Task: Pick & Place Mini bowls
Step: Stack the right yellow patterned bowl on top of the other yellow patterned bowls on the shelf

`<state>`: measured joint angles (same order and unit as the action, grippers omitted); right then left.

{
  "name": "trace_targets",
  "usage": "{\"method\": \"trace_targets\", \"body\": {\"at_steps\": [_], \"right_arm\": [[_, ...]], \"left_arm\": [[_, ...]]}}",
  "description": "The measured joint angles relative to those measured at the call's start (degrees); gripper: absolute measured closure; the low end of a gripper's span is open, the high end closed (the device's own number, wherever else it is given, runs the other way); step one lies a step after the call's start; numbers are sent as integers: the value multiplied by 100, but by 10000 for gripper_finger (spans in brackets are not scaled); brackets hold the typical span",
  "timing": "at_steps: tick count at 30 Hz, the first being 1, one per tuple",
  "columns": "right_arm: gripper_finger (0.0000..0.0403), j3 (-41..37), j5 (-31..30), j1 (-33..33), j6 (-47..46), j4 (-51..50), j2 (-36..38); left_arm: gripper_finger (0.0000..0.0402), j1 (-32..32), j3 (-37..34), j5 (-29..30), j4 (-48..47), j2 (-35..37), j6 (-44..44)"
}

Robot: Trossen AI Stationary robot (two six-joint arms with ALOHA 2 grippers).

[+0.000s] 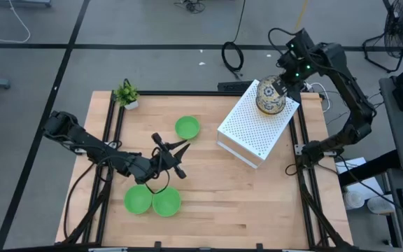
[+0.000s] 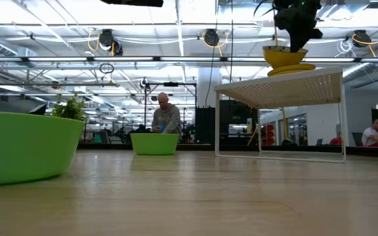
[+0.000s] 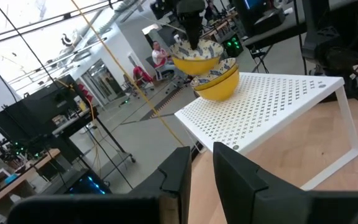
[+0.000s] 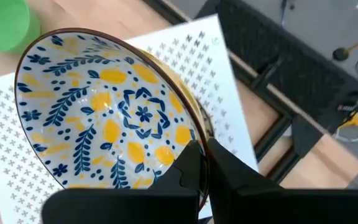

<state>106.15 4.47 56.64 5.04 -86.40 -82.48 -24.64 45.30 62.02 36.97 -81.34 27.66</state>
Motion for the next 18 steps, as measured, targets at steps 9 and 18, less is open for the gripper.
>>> {"method": "trace_targets", "body": {"at_steps": [9,18], "right_arm": [[403,-429,8,1,57,-171,-288],[399,-455,-184,2,4,-141,-461]], "left_arm": [[328,0,0,0,0,0,-17],[328,0,0,0,0,0,-15]]}}
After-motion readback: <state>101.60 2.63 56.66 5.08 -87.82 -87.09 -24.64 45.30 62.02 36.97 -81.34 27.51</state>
